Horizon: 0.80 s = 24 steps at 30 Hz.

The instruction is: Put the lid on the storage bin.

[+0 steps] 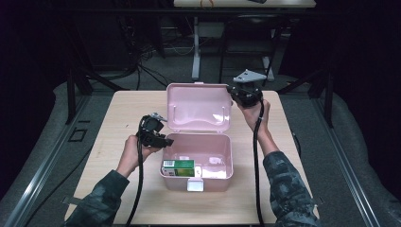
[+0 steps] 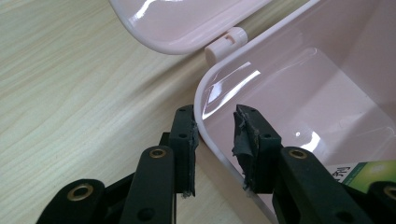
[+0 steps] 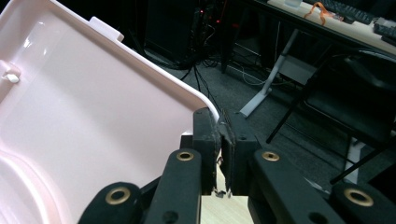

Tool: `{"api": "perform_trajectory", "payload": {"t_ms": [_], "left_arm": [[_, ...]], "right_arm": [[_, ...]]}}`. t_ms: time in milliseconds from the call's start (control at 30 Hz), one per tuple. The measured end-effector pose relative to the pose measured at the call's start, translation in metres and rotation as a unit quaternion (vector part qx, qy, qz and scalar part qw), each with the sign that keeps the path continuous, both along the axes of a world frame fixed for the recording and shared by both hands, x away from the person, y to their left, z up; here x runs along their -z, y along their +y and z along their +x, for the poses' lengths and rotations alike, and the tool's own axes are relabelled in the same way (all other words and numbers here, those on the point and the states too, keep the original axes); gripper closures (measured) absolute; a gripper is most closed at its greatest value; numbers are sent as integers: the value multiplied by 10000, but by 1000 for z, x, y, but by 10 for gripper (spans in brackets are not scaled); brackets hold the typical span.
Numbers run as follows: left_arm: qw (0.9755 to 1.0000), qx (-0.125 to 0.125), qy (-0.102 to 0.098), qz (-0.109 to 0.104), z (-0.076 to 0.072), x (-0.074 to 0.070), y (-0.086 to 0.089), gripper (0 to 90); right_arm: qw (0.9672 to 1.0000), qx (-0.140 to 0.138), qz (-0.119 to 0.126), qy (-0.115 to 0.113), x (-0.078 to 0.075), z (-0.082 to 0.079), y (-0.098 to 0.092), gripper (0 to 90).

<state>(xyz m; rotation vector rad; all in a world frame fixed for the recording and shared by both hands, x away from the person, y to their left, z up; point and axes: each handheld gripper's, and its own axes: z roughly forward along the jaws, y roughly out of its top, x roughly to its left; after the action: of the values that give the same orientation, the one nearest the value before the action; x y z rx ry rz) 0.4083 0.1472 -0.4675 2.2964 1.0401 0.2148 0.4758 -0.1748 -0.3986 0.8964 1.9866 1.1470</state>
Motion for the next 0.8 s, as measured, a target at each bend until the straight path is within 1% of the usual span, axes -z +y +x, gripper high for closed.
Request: {"api": "perform_trajectory", "payload": {"t_ms": [67, 333, 433, 800], "left_arm": [[10000, -16, -11, 26, 0, 0, 0, 696], [9999, -78, -65, 22, -1, 1, -2, 703], [9999, -125, -82, 19, -1, 1, -3, 707], [9998, -145, -145, 53, -3, 2, -4, 713]], "right_arm": [[10000, -4, -4, -31, -1, -2, 0, 853], [9997, -58, -118, -185, -9, -14, 0, 855], [9996, -106, -167, -205, -12, -18, -1, 855], [9991, -184, -239, -285, -20, -33, -4, 855]]}}
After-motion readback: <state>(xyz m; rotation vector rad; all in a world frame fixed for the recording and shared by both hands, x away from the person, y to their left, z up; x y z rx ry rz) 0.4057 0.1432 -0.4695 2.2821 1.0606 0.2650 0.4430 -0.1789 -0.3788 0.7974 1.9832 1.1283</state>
